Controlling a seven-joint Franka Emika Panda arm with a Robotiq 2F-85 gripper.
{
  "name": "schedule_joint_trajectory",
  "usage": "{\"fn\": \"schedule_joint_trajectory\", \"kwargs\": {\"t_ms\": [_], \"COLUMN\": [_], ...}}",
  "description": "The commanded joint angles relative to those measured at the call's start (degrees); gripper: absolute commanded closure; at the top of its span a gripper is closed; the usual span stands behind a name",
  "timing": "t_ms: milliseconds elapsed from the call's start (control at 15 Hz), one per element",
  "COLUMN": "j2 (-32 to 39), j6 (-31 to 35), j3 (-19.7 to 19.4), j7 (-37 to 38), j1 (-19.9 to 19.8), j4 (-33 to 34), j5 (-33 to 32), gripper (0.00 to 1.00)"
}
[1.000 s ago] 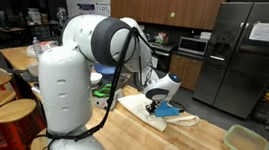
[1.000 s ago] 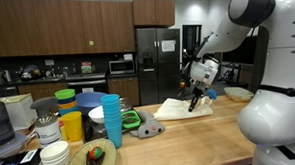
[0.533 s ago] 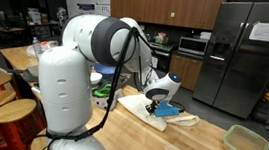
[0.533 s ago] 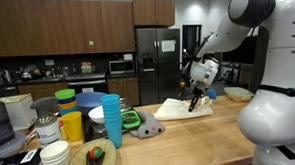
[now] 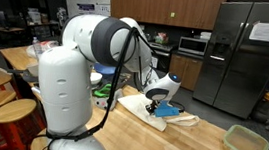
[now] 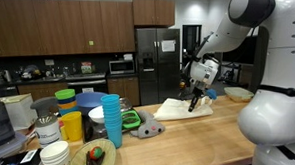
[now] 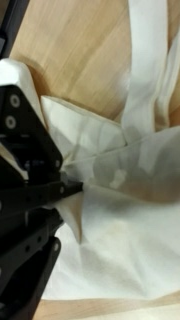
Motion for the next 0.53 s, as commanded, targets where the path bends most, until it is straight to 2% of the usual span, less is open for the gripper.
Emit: {"fn": "schedule_joint_trajectory", "kwargs": {"t_ms": [0, 200, 267, 333, 400, 467], "j2": [-0.05, -0.05, -0.36, -0.97, -1.8, -2.37], "j6": [-0.11, -0.11, 1.73, 5.71, 7.37, 8.31], "j3": [-0.01, -0.01, 0.54, 1.5, 2.75, 3.51], "j7": [0.17, 0.17, 1.39, 3.13, 2.58, 2.97], "j1": [-0.02, -0.02, 0.62, 1.71, 2.86, 3.7], "j4": [0.04, 0.04, -0.92, -2.33, -3.26, -3.99], "j5": [-0.16, -0.16, -0.37, -0.41, 2.1, 1.39], "gripper": [0.96, 0.96, 0.71, 0.69, 0.65, 0.6]}}
